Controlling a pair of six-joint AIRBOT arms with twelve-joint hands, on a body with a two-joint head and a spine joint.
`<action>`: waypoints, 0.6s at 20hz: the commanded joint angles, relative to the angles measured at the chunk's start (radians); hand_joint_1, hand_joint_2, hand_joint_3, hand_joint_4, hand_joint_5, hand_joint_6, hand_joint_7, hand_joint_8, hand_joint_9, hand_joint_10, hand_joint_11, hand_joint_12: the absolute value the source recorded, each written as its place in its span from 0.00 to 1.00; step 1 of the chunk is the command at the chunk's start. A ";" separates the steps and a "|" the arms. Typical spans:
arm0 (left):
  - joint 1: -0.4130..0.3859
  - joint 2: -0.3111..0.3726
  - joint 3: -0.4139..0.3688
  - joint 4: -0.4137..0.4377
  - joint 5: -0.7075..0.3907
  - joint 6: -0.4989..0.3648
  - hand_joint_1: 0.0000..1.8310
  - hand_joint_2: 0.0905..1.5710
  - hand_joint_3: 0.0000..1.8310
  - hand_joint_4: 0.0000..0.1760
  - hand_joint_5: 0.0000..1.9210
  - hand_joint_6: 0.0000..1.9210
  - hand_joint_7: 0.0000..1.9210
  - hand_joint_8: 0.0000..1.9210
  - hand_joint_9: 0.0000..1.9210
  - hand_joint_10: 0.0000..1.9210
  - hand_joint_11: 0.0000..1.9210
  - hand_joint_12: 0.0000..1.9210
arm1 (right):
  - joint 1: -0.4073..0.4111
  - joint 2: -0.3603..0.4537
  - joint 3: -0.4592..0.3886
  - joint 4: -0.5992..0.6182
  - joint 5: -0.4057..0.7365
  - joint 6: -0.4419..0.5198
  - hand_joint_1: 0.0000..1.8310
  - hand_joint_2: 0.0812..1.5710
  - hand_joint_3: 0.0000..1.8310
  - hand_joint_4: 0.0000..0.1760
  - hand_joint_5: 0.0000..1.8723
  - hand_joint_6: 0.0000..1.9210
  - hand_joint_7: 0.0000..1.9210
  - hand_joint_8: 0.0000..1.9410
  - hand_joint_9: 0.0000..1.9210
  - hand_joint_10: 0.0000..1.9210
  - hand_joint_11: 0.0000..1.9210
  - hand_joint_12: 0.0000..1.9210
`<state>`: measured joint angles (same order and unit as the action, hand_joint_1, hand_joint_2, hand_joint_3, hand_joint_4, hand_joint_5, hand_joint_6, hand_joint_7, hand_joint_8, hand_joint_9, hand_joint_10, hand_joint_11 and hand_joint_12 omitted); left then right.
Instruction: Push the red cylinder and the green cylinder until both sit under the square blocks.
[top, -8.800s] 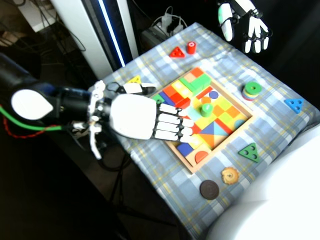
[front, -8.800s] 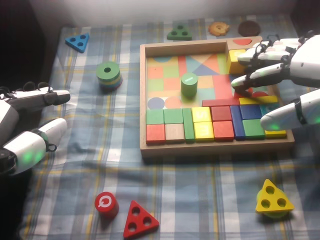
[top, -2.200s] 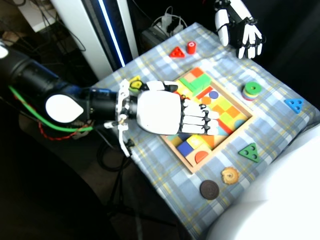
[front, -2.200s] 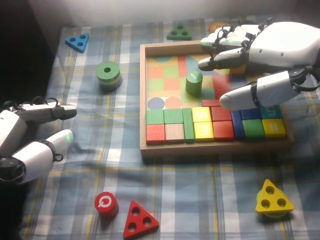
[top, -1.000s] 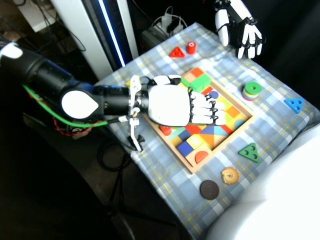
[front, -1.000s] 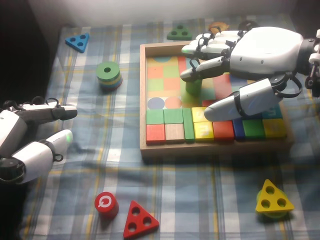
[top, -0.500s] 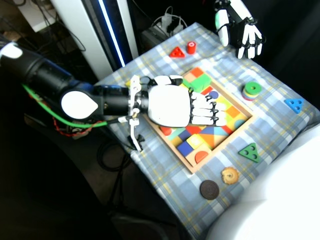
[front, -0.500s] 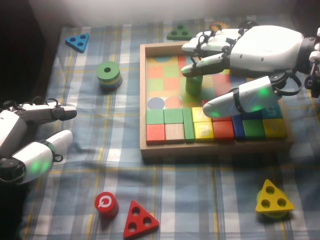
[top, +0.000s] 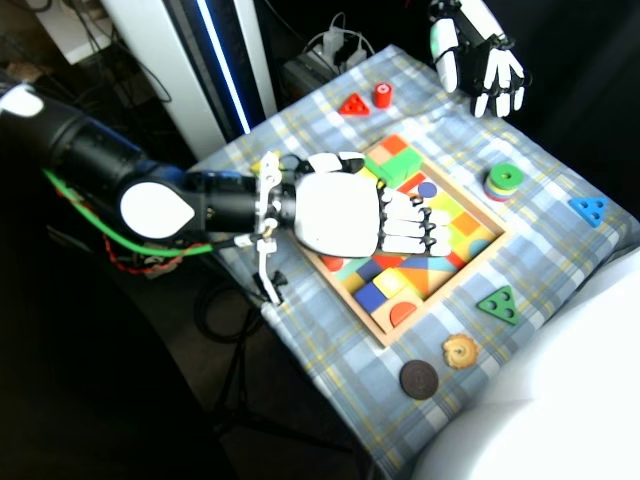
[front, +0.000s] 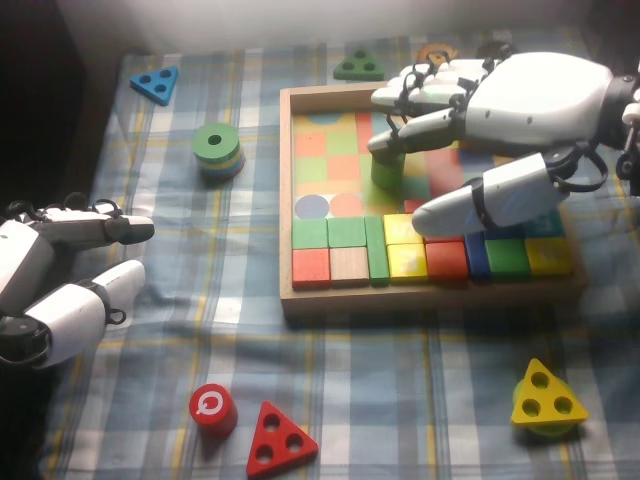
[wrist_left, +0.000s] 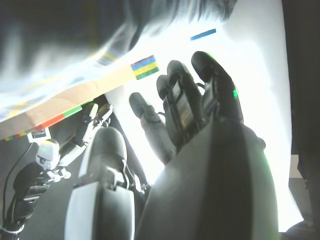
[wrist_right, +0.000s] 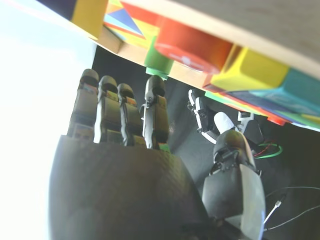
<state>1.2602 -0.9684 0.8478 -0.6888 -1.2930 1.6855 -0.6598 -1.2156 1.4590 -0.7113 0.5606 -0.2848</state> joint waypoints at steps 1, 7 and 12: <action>-0.010 -0.004 0.007 0.030 -0.108 -0.005 0.34 0.82 0.00 0.39 0.41 0.00 0.26 0.00 0.22 0.00 0.00 0.29 | 0.006 0.000 -0.005 0.025 0.075 0.005 0.00 0.63 0.00 0.45 0.19 0.00 0.01 0.00 0.00 0.00 0.00 0.00; -0.010 -0.004 0.007 0.030 -0.103 -0.005 0.35 0.82 0.00 0.38 0.41 0.00 0.26 0.00 0.21 0.00 0.00 0.27 | -0.019 0.057 -0.040 -0.004 0.030 0.005 0.00 0.67 0.01 0.45 0.21 0.01 0.02 0.00 0.00 0.00 0.00 0.00; -0.009 -0.004 0.006 0.025 -0.103 -0.005 0.35 0.82 0.00 0.40 0.41 0.00 0.26 0.00 0.22 0.00 0.00 0.31 | -0.045 0.100 -0.072 -0.002 0.017 0.006 0.00 0.66 0.00 0.56 0.22 0.00 0.04 0.00 0.00 0.00 0.00 0.00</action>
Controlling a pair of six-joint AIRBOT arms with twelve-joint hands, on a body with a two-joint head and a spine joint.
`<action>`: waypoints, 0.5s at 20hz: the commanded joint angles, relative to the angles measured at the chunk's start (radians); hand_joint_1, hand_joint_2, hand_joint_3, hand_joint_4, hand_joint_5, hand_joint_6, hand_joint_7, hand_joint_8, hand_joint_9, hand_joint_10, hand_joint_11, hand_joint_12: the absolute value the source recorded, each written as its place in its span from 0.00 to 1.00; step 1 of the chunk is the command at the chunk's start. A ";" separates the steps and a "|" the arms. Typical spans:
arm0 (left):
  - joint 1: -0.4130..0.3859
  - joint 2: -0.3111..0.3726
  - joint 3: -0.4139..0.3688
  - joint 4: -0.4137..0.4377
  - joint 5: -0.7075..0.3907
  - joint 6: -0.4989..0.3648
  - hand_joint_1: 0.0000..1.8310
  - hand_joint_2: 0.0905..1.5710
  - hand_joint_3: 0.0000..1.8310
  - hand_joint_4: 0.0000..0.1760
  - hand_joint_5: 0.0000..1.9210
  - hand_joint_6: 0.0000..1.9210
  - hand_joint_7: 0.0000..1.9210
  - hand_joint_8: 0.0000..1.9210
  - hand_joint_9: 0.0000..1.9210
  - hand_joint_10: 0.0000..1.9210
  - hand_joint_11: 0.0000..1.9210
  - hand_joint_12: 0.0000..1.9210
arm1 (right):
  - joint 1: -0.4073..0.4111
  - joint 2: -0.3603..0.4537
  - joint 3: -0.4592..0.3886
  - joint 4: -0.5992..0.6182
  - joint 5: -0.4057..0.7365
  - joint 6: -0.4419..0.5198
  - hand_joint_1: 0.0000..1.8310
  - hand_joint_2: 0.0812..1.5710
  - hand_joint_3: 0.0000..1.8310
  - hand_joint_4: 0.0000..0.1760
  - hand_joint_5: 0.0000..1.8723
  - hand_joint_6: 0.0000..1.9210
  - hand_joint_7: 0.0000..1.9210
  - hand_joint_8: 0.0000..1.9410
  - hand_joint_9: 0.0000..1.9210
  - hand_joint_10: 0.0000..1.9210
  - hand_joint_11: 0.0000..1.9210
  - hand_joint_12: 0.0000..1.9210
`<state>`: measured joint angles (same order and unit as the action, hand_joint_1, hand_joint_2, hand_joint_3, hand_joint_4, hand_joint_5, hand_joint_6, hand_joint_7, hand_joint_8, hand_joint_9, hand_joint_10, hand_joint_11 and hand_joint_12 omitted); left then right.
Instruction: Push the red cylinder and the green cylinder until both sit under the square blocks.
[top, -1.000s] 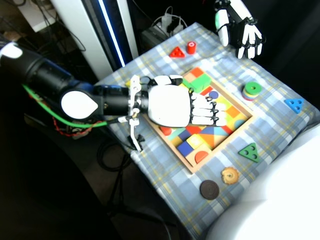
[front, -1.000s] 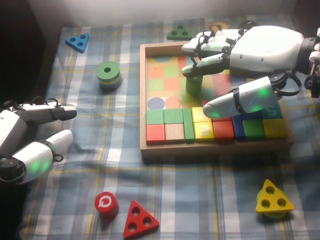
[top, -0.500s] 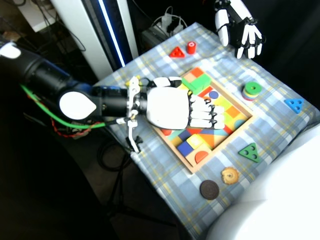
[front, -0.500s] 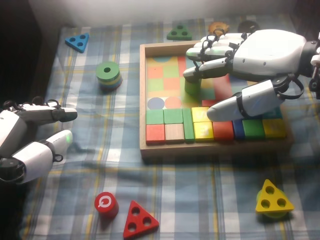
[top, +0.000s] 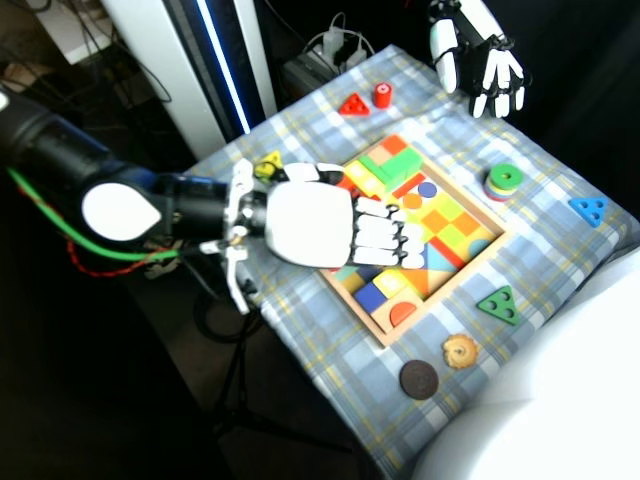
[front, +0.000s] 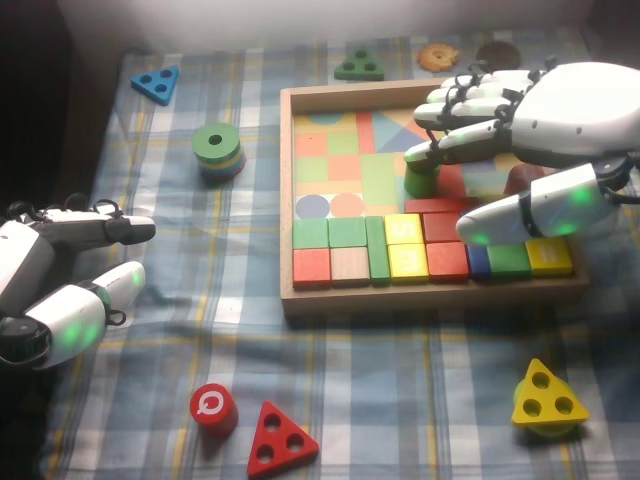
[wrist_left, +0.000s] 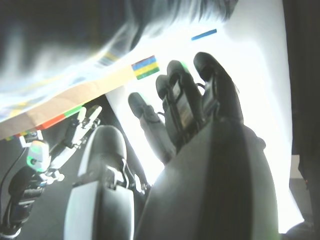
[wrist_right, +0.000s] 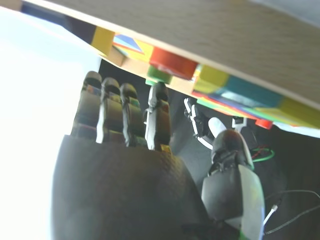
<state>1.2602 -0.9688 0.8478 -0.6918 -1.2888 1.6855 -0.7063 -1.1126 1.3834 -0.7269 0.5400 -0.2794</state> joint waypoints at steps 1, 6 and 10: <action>-0.009 -0.003 0.006 0.028 -0.107 -0.005 0.36 0.82 0.00 0.39 0.41 0.00 0.26 0.00 0.22 0.00 0.00 0.30 | -0.006 0.008 -0.005 0.015 0.035 0.000 0.00 0.66 0.00 0.62 0.22 0.00 0.04 0.00 0.00 0.00 0.00 0.00; -0.007 -0.004 0.002 0.020 -0.107 -0.005 0.34 0.82 0.00 0.42 0.41 0.00 0.26 0.00 0.22 0.00 0.00 0.29 | -0.035 0.060 -0.042 0.021 0.024 0.000 0.00 0.63 0.00 0.90 0.19 0.00 0.02 0.00 0.00 0.00 0.00 0.00; -0.006 -0.003 0.001 0.018 -0.111 -0.005 0.34 0.82 0.00 0.32 0.40 0.00 0.26 0.00 0.22 0.00 0.00 0.30 | -0.050 0.081 -0.054 0.043 0.023 0.000 0.00 0.61 0.00 0.95 0.19 0.00 0.01 0.00 0.00 0.00 0.00 0.00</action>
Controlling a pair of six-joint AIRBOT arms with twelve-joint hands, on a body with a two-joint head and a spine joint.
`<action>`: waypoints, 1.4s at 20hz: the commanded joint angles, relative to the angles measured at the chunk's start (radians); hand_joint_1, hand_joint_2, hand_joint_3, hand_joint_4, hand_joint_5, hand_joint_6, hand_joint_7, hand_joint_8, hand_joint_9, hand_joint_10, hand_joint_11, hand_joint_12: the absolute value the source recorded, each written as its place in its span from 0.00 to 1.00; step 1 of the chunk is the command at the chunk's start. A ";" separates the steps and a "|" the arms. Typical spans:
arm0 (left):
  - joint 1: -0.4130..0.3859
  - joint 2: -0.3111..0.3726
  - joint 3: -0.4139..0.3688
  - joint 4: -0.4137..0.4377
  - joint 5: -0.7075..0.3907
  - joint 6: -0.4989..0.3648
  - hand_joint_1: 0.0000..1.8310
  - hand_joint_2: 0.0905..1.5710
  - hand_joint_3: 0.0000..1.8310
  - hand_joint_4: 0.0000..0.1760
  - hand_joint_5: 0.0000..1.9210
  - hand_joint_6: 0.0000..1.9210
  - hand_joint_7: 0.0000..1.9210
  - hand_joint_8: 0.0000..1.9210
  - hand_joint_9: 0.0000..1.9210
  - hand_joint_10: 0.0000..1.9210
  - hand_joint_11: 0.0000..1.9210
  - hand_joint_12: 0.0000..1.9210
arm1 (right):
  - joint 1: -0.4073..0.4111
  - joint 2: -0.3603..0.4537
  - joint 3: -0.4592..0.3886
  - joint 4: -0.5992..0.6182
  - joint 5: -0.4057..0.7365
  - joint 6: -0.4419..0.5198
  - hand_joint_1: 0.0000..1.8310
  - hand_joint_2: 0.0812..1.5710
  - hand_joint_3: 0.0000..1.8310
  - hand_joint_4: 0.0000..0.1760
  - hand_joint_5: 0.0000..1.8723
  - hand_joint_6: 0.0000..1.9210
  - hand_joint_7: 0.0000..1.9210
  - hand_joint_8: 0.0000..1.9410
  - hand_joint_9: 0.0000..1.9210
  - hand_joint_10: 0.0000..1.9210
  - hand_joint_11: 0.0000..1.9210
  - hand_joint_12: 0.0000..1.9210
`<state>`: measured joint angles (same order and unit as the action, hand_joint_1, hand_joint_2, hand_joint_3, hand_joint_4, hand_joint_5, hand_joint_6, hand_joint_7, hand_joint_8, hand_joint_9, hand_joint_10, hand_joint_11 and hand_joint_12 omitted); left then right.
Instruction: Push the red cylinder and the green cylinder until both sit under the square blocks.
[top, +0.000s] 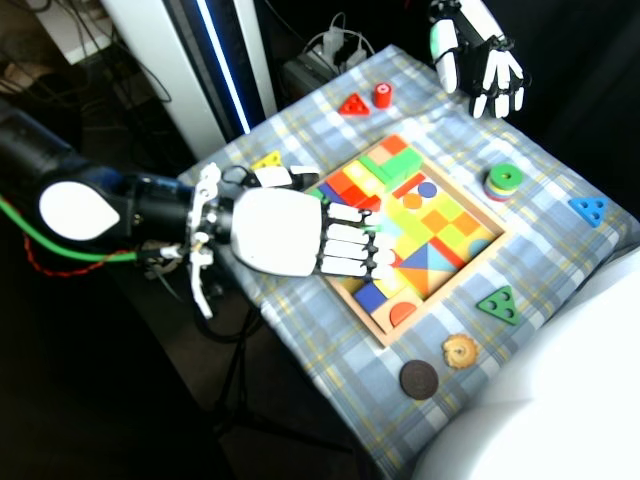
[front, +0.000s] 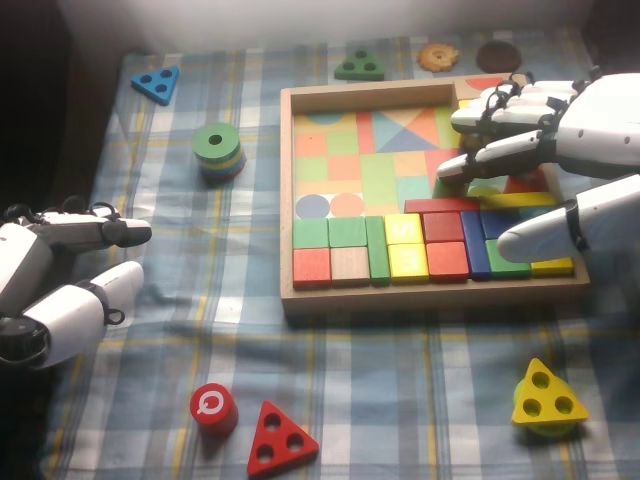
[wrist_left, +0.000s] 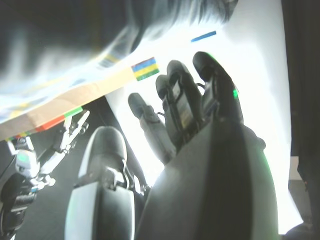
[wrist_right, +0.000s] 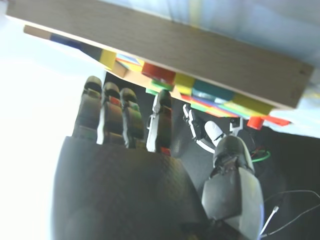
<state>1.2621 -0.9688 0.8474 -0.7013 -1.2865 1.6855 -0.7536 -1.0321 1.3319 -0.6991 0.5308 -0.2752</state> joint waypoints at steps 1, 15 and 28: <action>-0.008 -0.003 0.001 0.027 -0.114 -0.005 0.33 0.82 0.00 0.35 0.41 0.00 0.26 0.00 0.22 0.00 0.00 0.30 | -0.004 0.006 -0.004 0.017 0.033 -0.004 0.00 0.61 0.00 0.98 0.19 0.00 0.01 0.00 0.00 0.00 0.00 0.00; -0.008 -0.003 0.003 0.027 -0.108 -0.005 0.32 0.83 0.00 0.32 0.39 0.00 0.26 0.00 0.22 0.00 0.00 0.29 | -0.033 0.066 -0.021 0.062 0.023 -0.005 0.00 0.58 0.00 1.00 0.18 0.00 0.00 0.00 0.00 0.00 0.00 0.00; -0.005 -0.006 0.005 0.018 -0.105 -0.005 0.32 0.83 0.00 0.36 0.41 0.00 0.25 0.00 0.22 0.00 0.00 0.30 | -0.010 0.097 -0.078 0.109 0.077 -0.045 0.00 0.56 0.00 1.00 0.17 0.00 0.00 0.00 0.00 0.00 0.00 0.00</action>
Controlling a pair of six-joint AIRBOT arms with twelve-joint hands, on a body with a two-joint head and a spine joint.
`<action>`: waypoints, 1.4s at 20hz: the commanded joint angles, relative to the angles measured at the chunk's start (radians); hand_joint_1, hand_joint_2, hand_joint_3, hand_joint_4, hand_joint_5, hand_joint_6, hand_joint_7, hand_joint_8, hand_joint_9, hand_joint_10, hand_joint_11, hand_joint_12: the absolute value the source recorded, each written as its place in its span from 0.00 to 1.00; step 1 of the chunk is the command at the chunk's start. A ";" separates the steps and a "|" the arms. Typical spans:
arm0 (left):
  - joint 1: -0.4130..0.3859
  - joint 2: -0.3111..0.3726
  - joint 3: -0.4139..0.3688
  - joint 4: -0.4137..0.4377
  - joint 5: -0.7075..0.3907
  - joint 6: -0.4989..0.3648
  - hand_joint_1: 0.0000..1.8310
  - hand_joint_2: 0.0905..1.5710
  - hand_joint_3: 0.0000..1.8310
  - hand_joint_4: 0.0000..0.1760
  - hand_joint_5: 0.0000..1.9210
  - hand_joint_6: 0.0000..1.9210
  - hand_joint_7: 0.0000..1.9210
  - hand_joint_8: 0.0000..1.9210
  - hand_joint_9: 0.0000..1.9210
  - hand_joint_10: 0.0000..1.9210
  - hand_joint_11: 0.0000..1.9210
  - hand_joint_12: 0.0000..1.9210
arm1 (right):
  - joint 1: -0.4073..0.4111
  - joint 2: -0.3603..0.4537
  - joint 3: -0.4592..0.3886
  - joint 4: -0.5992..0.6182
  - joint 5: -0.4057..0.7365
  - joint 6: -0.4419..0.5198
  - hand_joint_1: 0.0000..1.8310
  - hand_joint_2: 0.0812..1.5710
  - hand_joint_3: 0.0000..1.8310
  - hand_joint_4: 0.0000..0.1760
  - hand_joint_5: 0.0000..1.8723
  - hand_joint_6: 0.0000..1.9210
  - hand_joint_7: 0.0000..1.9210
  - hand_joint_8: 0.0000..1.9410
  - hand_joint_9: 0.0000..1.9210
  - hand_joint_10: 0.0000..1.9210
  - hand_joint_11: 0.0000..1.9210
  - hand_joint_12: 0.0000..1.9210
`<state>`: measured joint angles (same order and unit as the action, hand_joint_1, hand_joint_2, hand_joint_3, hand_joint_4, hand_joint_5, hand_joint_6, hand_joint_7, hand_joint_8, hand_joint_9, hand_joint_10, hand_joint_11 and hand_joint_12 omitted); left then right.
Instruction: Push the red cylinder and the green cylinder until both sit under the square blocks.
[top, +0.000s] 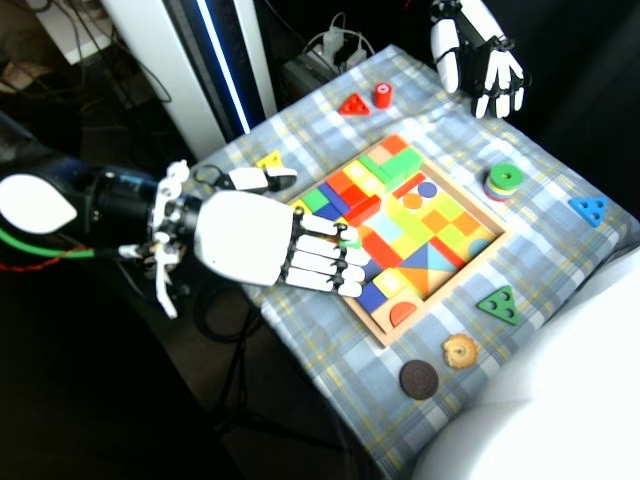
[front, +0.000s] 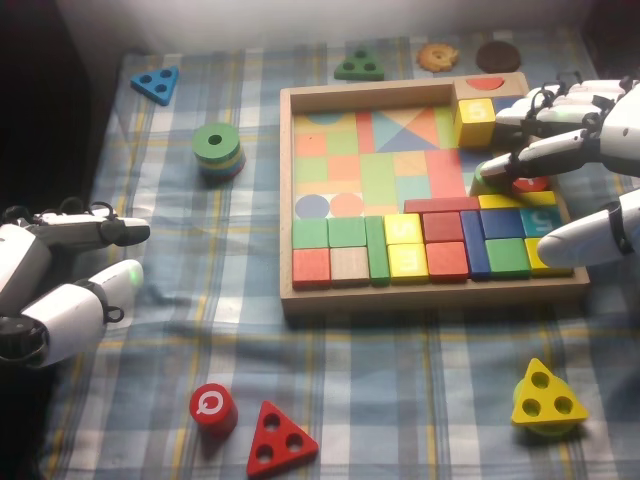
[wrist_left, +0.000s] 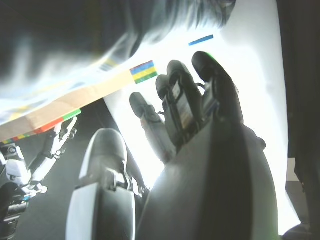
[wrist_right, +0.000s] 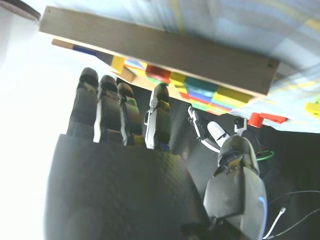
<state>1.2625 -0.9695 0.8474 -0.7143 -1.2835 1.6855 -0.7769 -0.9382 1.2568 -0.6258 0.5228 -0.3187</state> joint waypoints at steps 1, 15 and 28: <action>-0.005 -0.005 0.006 0.030 -0.107 -0.005 0.34 0.82 0.00 0.41 0.41 0.00 0.26 0.00 0.23 0.00 0.00 0.31 | 0.014 0.005 -0.006 0.043 0.095 -0.005 0.00 0.56 0.00 1.00 0.17 0.00 0.00 0.00 0.00 0.00 0.00 0.00; -0.003 -0.003 0.004 0.030 -0.118 -0.005 0.34 0.81 0.00 0.40 0.41 0.00 0.27 0.00 0.23 0.00 0.00 0.32 | 0.009 0.074 -0.062 0.288 0.222 -0.183 0.00 0.66 0.01 0.64 0.17 0.00 0.02 0.00 0.00 0.00 0.00 0.00; -0.004 0.000 -0.006 0.014 -0.157 -0.005 0.36 0.82 0.00 0.36 0.39 0.00 0.26 0.00 0.23 0.00 0.00 0.32 | -0.601 0.125 -0.282 1.075 0.957 -0.510 0.00 0.74 0.00 0.00 0.15 0.00 0.08 0.00 0.00 0.00 0.00 0.00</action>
<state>1.2663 -0.9703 0.8421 -0.7341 -1.3182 1.6852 -1.3891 -0.8162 0.9749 0.4709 1.2831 -0.8242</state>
